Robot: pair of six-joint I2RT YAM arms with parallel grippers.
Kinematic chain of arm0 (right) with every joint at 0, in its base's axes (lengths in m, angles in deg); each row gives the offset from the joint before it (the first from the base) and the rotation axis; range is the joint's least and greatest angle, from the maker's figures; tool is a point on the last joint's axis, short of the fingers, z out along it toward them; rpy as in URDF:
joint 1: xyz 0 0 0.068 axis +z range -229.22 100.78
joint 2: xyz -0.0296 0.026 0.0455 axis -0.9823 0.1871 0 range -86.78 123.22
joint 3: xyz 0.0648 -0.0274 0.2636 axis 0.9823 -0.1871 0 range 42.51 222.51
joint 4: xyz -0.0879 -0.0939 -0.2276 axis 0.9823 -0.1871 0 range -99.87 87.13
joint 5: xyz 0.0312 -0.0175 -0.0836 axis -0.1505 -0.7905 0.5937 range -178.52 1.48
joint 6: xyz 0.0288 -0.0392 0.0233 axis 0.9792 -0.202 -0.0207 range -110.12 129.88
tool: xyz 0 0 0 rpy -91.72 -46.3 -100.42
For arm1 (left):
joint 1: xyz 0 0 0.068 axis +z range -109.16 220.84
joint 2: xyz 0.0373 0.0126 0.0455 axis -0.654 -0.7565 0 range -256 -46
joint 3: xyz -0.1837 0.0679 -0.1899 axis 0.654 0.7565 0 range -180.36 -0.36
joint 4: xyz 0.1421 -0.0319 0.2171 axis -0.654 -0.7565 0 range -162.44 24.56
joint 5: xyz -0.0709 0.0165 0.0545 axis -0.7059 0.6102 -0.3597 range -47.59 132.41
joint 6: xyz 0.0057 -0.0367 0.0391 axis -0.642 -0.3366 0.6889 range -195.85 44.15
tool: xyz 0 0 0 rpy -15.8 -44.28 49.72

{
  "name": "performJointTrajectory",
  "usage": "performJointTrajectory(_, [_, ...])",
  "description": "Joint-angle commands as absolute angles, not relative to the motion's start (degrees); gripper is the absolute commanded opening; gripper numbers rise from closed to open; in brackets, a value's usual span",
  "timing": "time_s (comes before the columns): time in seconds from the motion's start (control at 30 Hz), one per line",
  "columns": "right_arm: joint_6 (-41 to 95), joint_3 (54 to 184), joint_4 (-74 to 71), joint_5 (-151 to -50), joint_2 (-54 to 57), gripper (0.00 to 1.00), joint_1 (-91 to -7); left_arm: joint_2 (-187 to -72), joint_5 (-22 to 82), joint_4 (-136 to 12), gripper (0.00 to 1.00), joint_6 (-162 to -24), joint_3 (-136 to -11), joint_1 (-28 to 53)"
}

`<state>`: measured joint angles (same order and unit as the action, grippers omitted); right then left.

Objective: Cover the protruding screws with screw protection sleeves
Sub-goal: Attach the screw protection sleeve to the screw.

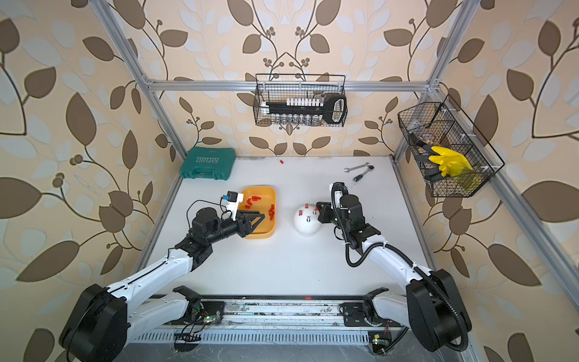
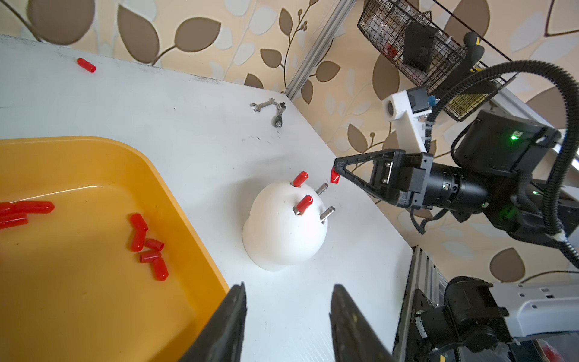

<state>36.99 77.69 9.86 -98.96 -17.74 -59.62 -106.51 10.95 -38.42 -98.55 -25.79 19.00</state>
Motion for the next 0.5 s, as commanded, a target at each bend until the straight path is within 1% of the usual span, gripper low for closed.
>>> performJointTrajectory(0.0, [36.03, 76.68, 11.19, -96.99, -18.72, 0.06, -59.44, -106.2, 10.15, -36.96, 0.46, -97.96, -26.64, 18.25])
performJointTrajectory(0.47, [35.92, 77.04, 12.4, -96.33, -14.76, 0.06, -58.34, -104.8, 10.45, -37.6, 0.47, -97.45, -25.95, 18.25])
